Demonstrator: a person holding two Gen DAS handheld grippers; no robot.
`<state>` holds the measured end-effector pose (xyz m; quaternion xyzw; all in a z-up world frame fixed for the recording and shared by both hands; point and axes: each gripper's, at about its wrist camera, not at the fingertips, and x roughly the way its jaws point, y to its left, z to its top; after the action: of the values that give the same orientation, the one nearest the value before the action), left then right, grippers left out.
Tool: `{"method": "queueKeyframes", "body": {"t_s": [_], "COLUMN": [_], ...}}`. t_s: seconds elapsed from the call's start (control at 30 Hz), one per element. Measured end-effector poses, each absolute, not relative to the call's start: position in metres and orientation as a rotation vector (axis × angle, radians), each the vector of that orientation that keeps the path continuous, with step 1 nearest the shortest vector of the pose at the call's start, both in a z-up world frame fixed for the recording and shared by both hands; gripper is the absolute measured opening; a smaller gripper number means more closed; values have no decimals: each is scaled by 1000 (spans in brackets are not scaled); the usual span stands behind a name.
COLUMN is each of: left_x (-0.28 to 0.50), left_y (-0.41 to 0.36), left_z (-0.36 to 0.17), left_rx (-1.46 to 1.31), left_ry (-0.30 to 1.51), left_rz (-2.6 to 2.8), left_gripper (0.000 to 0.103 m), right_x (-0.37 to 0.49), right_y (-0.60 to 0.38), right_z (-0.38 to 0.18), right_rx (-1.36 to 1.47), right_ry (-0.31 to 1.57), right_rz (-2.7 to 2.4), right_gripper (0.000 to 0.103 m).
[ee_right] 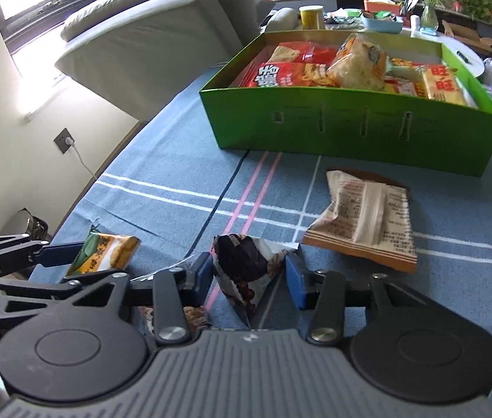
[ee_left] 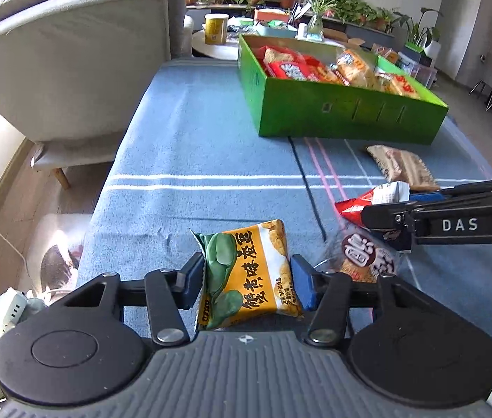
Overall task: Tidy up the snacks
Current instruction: 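Carry both snack bags into the green box and open both tools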
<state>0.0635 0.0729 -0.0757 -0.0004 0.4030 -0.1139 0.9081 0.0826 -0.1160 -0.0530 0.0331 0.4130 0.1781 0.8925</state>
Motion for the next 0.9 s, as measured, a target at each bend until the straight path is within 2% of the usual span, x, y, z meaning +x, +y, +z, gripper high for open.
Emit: {"method": "queueKeyframes", "body": {"t_s": [0.43,0.7,0.9], "left_x": [84,131,177], "left_y": [50,17,-8], "left_z": [-33,3,12], "left_rx": [29,24,40], "left_ry": [692,610,599], "left_rz": [-262,-322,-305], "left_gripper": [50,50,50], "right_x": [79,107,143], "right_y": [-141,-168,-193], "right_z": [-9,26,34], "right_rx": [95,101,144], "right_ry": [705,597,560], "right_rz": [377,300,232], "right_gripper": [76,76,76]}}
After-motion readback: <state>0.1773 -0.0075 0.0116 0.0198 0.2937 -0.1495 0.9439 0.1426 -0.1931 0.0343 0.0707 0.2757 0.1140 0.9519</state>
